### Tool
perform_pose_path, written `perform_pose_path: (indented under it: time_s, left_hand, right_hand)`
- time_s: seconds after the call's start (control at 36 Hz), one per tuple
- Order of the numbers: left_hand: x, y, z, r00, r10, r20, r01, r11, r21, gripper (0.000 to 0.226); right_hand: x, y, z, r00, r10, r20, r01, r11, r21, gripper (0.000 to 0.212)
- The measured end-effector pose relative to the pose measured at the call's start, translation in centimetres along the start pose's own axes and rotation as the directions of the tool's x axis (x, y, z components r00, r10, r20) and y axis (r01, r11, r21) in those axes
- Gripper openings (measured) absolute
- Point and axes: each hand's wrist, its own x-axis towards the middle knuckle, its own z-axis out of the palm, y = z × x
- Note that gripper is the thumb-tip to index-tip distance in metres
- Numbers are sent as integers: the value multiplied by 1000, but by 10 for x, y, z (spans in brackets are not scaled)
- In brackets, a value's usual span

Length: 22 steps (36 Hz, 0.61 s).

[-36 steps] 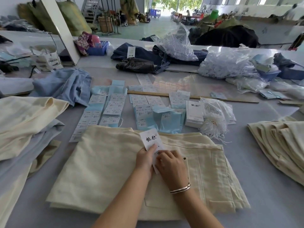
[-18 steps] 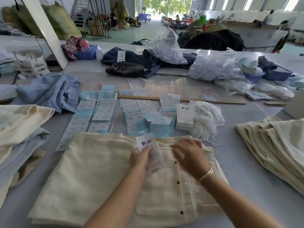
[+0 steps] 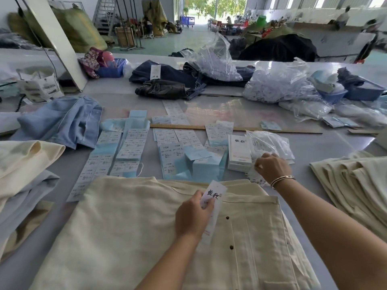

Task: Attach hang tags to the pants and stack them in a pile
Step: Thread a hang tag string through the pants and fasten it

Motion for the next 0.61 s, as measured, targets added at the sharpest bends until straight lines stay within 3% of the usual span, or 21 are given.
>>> perform_pose_path:
  time_s: [0.08,0.25,0.31,0.39,0.5,0.56,0.61]
  left_hand:
    - [0,0,1,1000,9,-2,-9,1000,3,27]
    - [0,0,0,1000,8,17,-8,1000,12,30]
    - [0,1,0,1000,3,10,-3,1000,10,30]
    - [-1,2,-1,1000,4,0,-4,1000,8,27]
    - [-1,2,-1,1000,3,-4,-3,1000,10,25]
    - [-1,2,-1,1000,0,-1,0,1000,8,24]
    - [-1,2,-1,1000,0,-2,0,1000,7,24]
  right_hand:
    - [2,2,2,991,124,-51,-106,955,275,18]
    - [12,2,-4,933,361,-3,-243,635,734,15]
    - [15,4,-4,921,388,39,-268,558,785,13]
    - [13,8,-2,940,336,60,-269,623,735,15]
    - [6,13,6,984,168,56,-174,853,493,28]
    - [3,16,9,972,234,-29,-193,857,478,29]
    - [4,19,9,918,394,-52,-311,795,521,30]
